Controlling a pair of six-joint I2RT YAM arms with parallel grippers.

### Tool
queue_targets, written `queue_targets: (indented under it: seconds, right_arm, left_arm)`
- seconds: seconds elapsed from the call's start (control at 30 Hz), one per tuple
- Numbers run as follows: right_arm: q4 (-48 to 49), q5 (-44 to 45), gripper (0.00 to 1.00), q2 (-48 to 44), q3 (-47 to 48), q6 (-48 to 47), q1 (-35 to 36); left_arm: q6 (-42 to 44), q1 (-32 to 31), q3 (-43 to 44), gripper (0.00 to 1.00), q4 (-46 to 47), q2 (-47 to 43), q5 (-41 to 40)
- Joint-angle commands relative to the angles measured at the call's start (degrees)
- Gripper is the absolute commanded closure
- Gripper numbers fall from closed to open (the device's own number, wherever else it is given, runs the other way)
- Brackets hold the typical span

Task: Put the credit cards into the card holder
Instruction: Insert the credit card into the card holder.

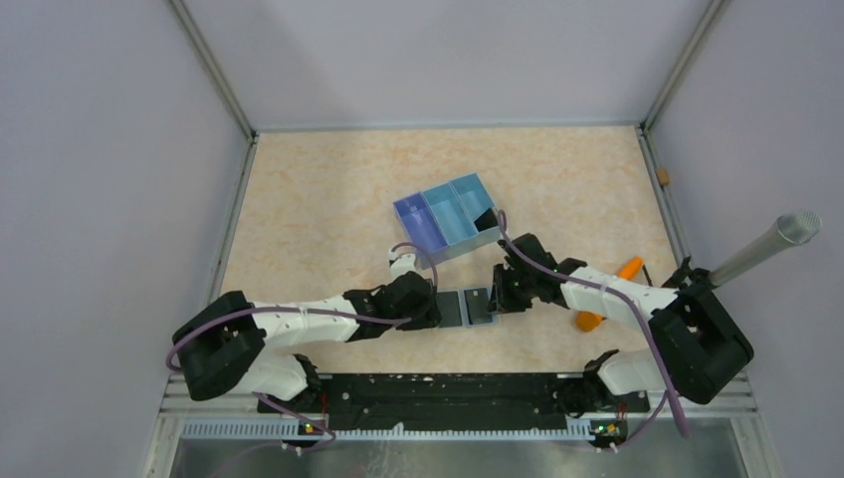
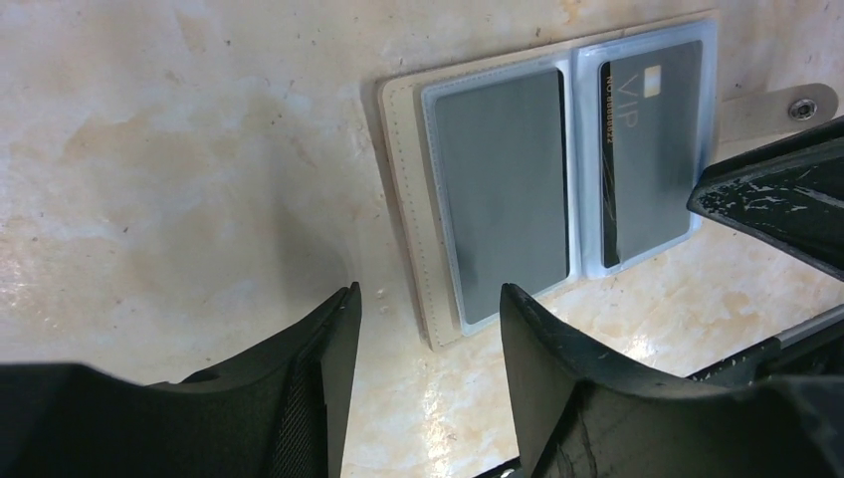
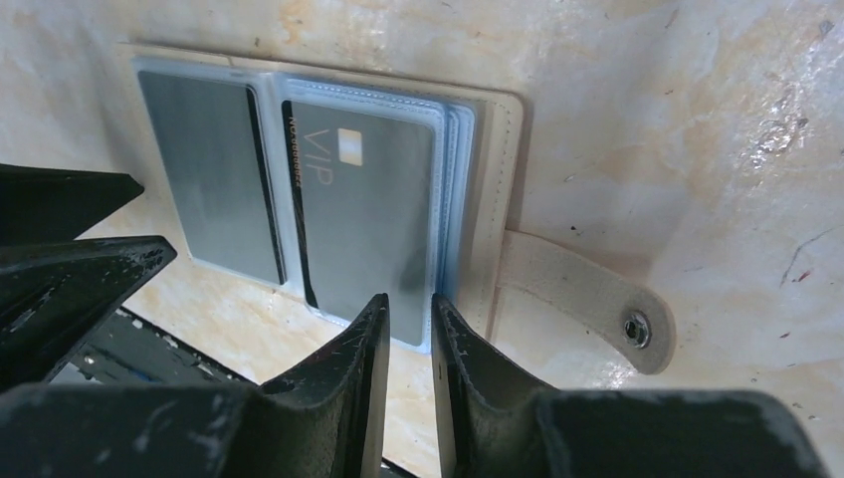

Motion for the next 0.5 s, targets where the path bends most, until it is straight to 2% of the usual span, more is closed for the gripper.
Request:
queue_targets:
  seconds: [0.0,0.2,0.47]
  right_arm:
    - [1.61,1.55,0.79,1.26,-0.23,1.23,0.53]
    - [2.09,0.63,0.79,1.37,-1.37,1.86,0.70]
    - [1.07,-0.14,0.86,-0.67,-0.43,2.93,1.28]
  left_arm:
    - [-0.36,0.53,-0.29,0.43,2.33,1.17,0.41]
    - [0.08,1.05,-0.26,0.45,2.67,2.13,0.99]
    - [0.35,1.33,-0.10,0.52,3.59,3.86,2.16]
